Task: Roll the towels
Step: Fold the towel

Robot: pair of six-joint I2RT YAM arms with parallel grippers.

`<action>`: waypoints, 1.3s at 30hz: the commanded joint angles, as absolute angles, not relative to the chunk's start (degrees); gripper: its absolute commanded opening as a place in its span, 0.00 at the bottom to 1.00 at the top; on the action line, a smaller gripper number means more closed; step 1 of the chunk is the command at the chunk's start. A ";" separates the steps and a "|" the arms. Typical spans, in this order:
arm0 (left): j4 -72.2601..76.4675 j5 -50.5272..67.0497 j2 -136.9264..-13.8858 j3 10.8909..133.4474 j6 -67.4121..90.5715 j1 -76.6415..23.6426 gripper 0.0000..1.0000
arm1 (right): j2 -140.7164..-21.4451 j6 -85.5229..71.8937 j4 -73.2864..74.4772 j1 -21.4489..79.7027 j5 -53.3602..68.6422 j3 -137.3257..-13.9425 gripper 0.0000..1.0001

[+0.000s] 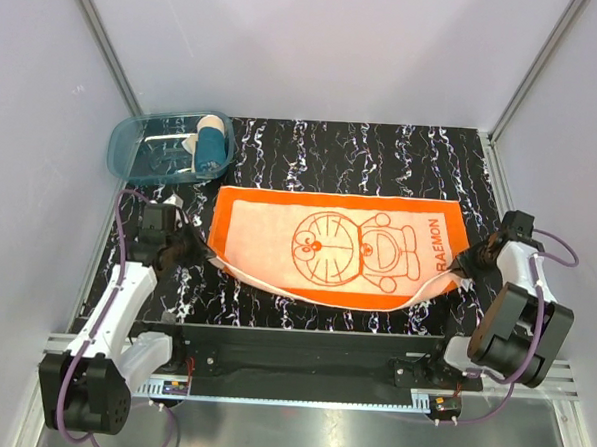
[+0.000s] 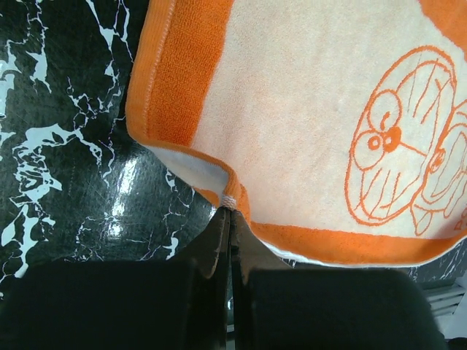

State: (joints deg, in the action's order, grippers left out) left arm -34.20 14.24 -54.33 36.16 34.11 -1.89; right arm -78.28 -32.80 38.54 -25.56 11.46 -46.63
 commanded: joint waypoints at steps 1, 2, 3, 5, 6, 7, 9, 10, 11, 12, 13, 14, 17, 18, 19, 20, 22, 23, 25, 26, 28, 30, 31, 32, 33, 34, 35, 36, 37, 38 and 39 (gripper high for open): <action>-32.96 12.40 -51.60 35.86 34.71 -1.58 0.00 | -72.87 -33.22 37.71 -25.66 11.60 -45.01 0.17; -32.87 12.48 -51.07 35.69 35.50 -1.58 0.00 | -70.43 -33.31 37.79 -25.66 11.08 -44.48 0.28; -32.78 12.57 -49.93 35.16 35.86 -1.58 0.00 | -69.18 -33.66 38.05 -25.66 10.47 -43.60 0.34; -32.26 13.53 -48.79 34.46 36.99 -1.58 0.00 | -66.46 -34.45 38.14 -25.66 9.85 -42.98 0.47; -32.17 13.80 -47.91 34.19 37.26 -1.58 0.00 | -66.18 -35.06 38.58 -25.58 9.76 -42.63 0.48; -32.08 14.15 -47.38 33.84 37.44 -1.58 0.00 | -66.18 -35.42 38.76 -25.66 10.28 -42.63 0.48; -31.82 13.80 -45.71 33.49 37.97 -1.58 0.00 | -67.14 -35.51 39.11 -25.66 10.72 -42.19 0.37; -31.73 13.80 -45.18 33.31 38.06 -1.58 0.00 | -67.58 -35.51 39.02 -25.66 11.16 -42.01 0.33; -31.55 13.80 -44.65 33.31 37.97 -1.58 0.00 | -68.11 -35.51 38.85 -25.66 11.42 -41.84 0.25; -31.55 13.62 -44.21 33.31 37.88 -1.58 0.00 | -68.29 -35.51 38.93 -25.66 11.43 -41.66 0.12; -31.64 13.80 -44.12 33.40 37.79 -1.58 0.00 | -68.20 -35.86 38.85 -25.66 11.60 -41.57 0.02; -31.64 13.89 -44.03 33.40 37.62 -1.58 0.00 | -68.03 -36.03 38.76 -25.66 11.69 -41.40 0.00; -31.29 14.50 -44.03 33.31 37.62 -1.58 0.00 | -66.80 -36.21 39.28 -25.66 11.34 -41.04 0.00; -31.29 14.68 -43.86 33.40 37.53 -1.58 0.00 | -66.27 -36.47 39.46 -25.66 11.16 -41.13 0.00; -31.20 14.68 -43.68 33.40 37.36 -1.58 0.00 | -65.83 -36.82 39.81 -25.66 10.03 -41.22 0.00; -31.20 14.59 -43.33 33.75 37.18 -1.58 0.00 | -64.44 -37.17 40.42 -25.66 8.98 -41.48 0.00; -32.25 13.46 -43.07 34.54 36.48 -1.58 0.00 | -62.41 -38.14 41.92 -25.66 5.56 -42.36 0.00; -32.69 13.01 -42.81 35.15 36.04 -1.58 0.00 | -59.97 -38.49 43.40 -25.66 4.06 -43.49 0.00; -34.44 12.13 -42.45 36.82 35.16 -1.50 0.00 | -57.14 -39.90 44.73 -25.66 1.06 -44.29 0.00; -35.15 11.87 -42.02 37.35 34.98 -1.49 0.00 | -54.26 -40.51 46.48 -25.66 0.36 -44.91 0.00; -36.99 11.60 -41.40 38.41 34.54 -1.41 0.00 | -50.99 -42.62 48.42 -25.66 -1.39 -45.17 0.00; -38.23 11.69 -40.52 38.76 34.72 -1.32 0.00 | -46.33 -44.81 51.15 -25.66 -2.02 -44.39 0.00; -39.28 11.60 -40.08 38.85 34.80 -1.32 0.00 | -44.75 -45.43 51.76 -25.66 -2.02 -44.04 0.00; -39.81 11.51 -39.64 38.76 34.98 -1.32 0.00 | -42.74 -45.61 53.42 -25.66 -2.28 -44.73 0.00; -40.08 11.60 -39.29 38.76 35.07 -1.32 0.00 | -41.84 -47.09 54.57 -25.66 -3.07 -45.08 0.00; -39.99 11.69 -38.85 38.67 35.42 -1.32 0.00 | -40.88 -47.37 54.84 -25.66 -3.86 -45.17 0.00; -39.64 11.78 -38.15 38.50 35.59 -1.32 0.00 | -40.61 -47.29 54.23 -25.66 -3.78 -44.91 0.00; -39.20 11.86 -37.97 38.41 35.77 -1.32 0.00 | -40.78 -46.94 53.88 -25.66 -3.87 -44.83 0.00; -38.33 12.21 -38.06 38.32 35.77 -1.32 0.00 | -41.13 -46.76 53.35 -25.58 -3.87 -44.82 0.00; -37.97 12.30 -38.93 38.41 35.68 -1.32 0.00 | -42.70 -46.41 51.87 -25.66 -3.43 -45.09 0.00; -37.79 12.39 -39.63 38.67 35.51 -1.23 0.00 | -43.76 -45.71 51.16 -25.66 -2.38 -45.35 0.00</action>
